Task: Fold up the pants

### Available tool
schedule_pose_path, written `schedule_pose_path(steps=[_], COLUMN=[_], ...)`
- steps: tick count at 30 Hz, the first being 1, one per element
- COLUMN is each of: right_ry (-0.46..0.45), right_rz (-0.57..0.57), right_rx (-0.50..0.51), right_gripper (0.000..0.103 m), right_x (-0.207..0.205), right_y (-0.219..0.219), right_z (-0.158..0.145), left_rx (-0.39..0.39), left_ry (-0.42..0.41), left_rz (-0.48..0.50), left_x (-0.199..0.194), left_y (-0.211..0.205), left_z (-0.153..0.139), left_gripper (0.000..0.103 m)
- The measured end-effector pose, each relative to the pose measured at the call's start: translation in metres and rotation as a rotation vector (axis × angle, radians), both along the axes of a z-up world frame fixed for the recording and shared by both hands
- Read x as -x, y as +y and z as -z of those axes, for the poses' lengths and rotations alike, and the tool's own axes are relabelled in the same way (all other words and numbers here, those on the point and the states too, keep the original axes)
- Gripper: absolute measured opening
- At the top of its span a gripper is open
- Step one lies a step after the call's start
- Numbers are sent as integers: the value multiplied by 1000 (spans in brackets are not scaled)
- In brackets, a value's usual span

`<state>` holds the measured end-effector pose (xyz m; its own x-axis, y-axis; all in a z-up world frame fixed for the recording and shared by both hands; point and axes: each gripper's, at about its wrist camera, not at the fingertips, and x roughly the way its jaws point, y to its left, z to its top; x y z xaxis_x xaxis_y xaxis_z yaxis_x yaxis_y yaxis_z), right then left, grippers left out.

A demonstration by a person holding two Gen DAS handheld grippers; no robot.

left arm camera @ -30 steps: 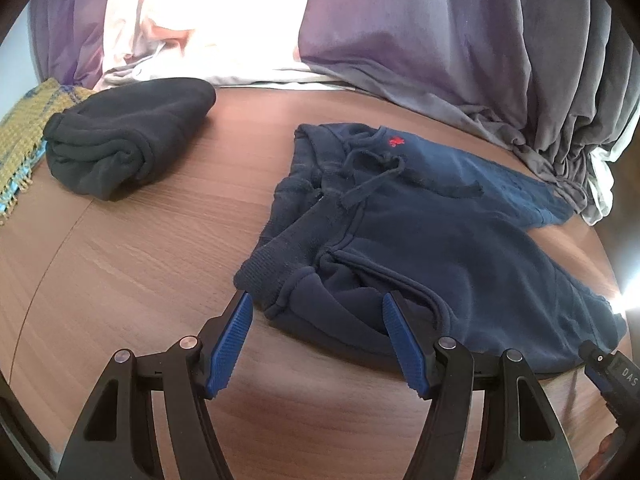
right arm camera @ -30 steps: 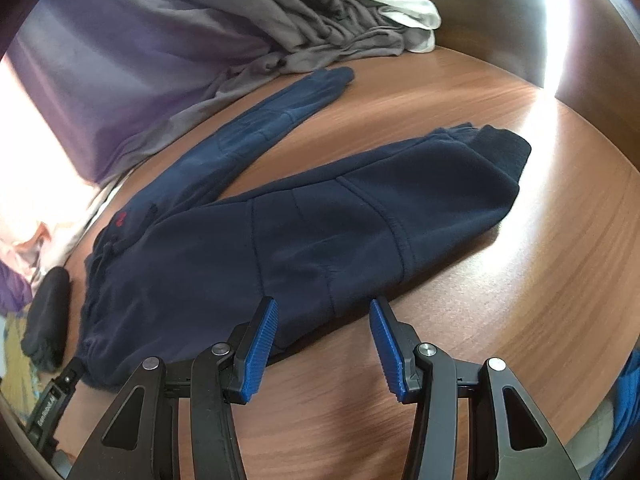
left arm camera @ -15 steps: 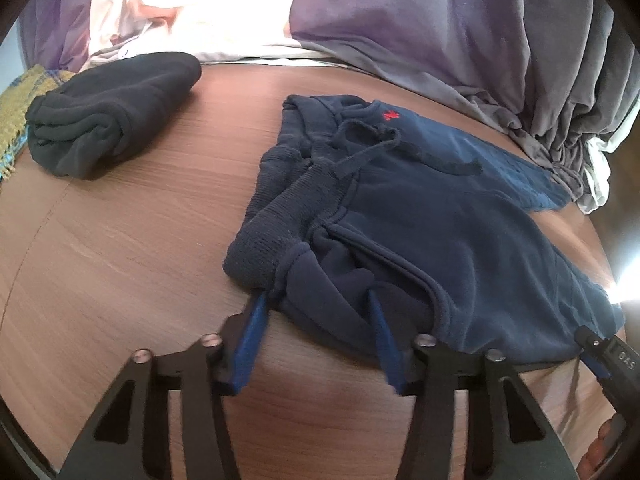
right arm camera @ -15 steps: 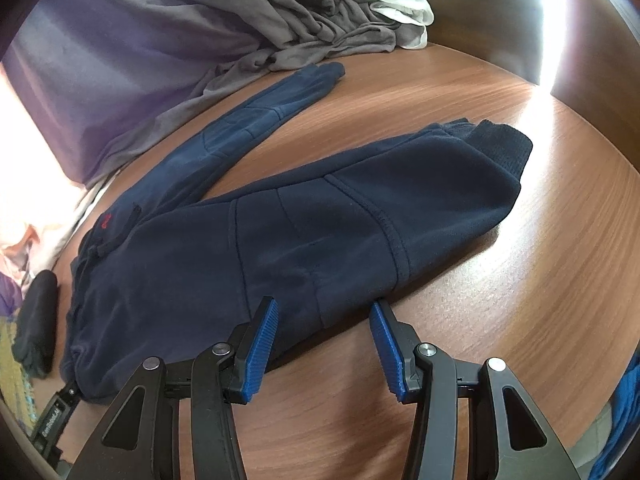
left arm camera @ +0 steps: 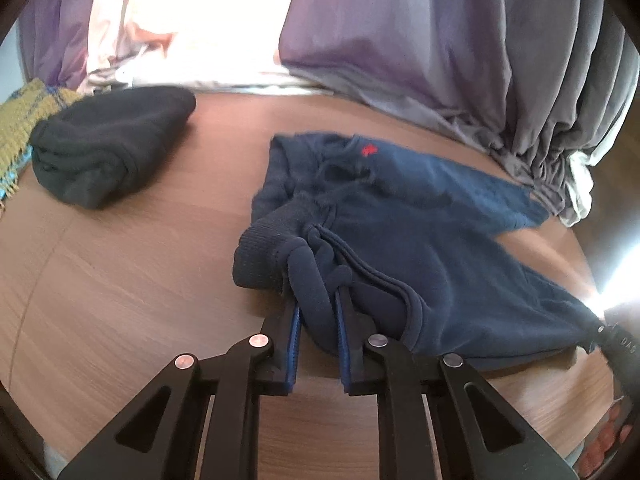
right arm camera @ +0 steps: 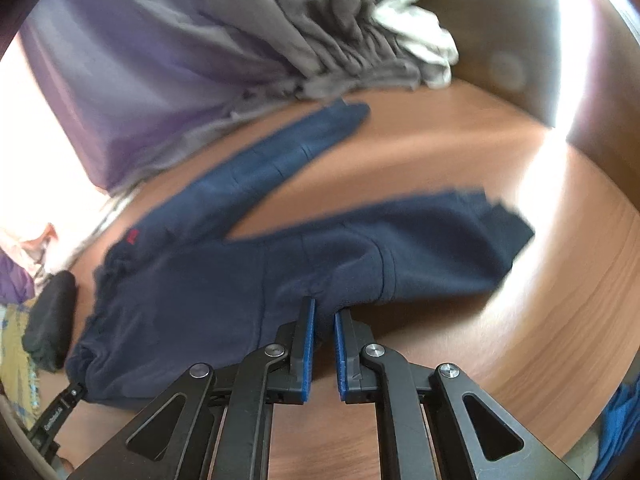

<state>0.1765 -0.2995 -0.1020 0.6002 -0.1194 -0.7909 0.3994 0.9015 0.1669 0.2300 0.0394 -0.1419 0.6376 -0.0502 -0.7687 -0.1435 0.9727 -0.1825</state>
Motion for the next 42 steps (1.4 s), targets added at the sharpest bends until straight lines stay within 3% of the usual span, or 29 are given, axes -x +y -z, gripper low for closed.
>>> schedule_pose_path(steps=[8, 15, 31, 42], right_ry=[-129, -124, -78, 1], right_rz=[-55, -130, -249, -283], right_rx=[52, 61, 95, 67], right_gripper=[10, 10, 10, 10], right_x=[-12, -47, -138, -213], right_y=[2, 2, -6, -7], right_z=[-55, -78, -85, -59], left_rx=[11, -40, -79, -94], left_ry=[-67, -66, -71, 0], left_rz=[-19, -17, -25, -61], left_x=[-3, -25, -93, -150], left_y=[0, -6, -13, -11], left_z=[-39, -56, -72, -50], left_gripper=[17, 17, 17, 17])
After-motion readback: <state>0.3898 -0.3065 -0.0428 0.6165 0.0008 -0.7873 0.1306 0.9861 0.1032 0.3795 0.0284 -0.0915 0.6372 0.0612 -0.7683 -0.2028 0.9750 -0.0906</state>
